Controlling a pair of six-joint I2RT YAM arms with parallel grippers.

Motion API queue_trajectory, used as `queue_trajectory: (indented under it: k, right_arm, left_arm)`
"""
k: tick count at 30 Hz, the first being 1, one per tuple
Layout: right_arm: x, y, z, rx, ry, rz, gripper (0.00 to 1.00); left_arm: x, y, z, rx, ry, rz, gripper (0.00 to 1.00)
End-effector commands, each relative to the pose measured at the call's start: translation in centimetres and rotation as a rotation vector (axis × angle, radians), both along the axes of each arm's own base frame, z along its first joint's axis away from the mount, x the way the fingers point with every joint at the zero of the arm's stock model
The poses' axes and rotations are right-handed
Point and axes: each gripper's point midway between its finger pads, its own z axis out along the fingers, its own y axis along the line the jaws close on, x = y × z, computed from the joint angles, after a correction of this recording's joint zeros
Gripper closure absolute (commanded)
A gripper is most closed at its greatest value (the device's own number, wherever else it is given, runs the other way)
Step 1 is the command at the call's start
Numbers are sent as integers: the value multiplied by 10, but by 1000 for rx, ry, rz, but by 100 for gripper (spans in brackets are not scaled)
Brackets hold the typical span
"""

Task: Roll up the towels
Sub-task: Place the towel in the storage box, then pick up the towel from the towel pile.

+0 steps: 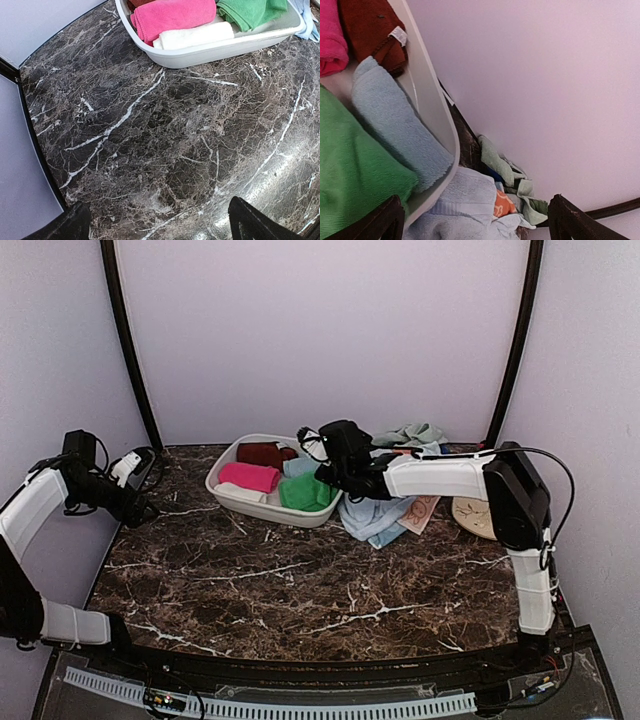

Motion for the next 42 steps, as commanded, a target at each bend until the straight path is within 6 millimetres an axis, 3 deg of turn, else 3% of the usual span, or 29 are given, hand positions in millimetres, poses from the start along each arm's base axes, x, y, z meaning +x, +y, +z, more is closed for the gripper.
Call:
queue_trajectory:
  k: [1,5,9,15,21,28,33,39,42]
  right_arm:
    - [5,-48,47,129,-181,-209,0]
    - [3,-91,72,256,-229,-349,0]
    - [-3,-113,74,298,-169,-385,0]
    - [-13,-172,66,549,-43,-454,0]
    - [-9,-224,48,689,67,-580,0]
    - [17,-277,5,841,238,-790,0]
    - [36,-277,-15,857,309,-808,5]
    - [64,-251,-31,922,407,-748,22]
    - [72,-236,-51,954,486,-750,25]
  left_arm:
    - [1,1,12,-27,-5,29,1]
    - [0,0,13,-34,6,29,1]
    - [0,0,7,-42,32,30,1]
    - [7,-3,5,-80,61,28,1]
    - [14,1,1,-86,79,61,1]
    - [16,-1,-6,-104,105,49,1]
    - [18,-4,-12,-129,122,39,1]
    - [17,-4,-15,-129,140,34,1]
    - [17,-3,-14,-117,137,35,1]
